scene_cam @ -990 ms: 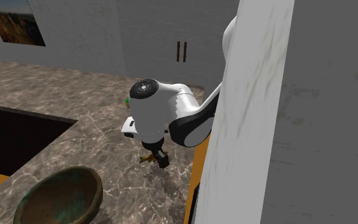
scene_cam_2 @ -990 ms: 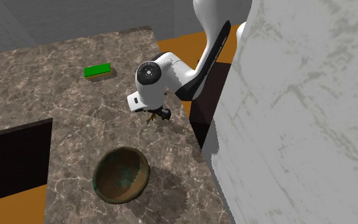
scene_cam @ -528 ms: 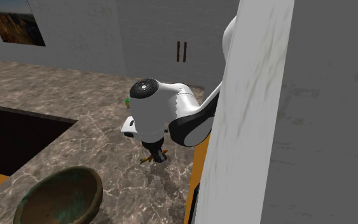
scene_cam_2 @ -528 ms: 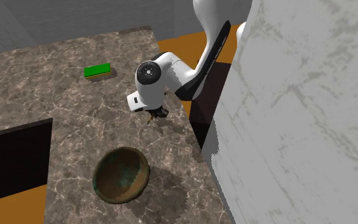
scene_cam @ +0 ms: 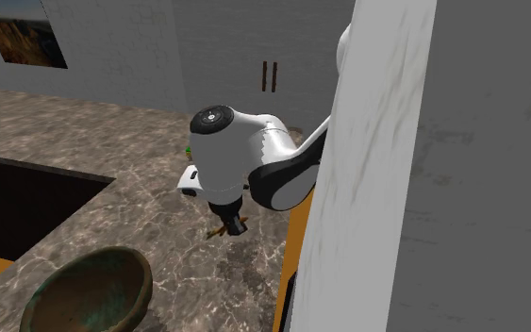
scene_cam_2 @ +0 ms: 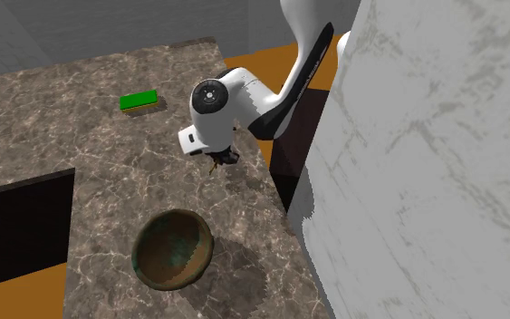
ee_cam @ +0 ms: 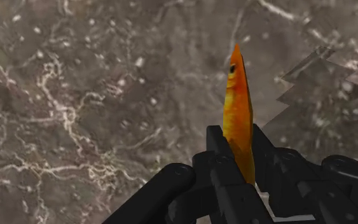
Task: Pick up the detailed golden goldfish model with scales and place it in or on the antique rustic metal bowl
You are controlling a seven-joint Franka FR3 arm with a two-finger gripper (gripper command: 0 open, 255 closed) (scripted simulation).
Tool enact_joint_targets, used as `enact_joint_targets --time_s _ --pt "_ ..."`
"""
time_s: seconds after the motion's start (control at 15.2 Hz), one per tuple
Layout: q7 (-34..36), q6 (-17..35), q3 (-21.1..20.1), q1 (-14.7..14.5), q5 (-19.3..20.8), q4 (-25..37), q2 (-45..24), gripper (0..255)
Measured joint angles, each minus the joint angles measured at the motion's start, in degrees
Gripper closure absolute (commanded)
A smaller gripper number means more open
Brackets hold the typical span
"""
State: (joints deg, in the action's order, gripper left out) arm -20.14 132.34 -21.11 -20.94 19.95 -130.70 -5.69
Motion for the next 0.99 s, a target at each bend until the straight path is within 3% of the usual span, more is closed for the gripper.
enact_joint_targets --time_s 0.99 --pt "-5.76 -10.18 -0.47 0.06 -5.96 3.9 7.7 255"
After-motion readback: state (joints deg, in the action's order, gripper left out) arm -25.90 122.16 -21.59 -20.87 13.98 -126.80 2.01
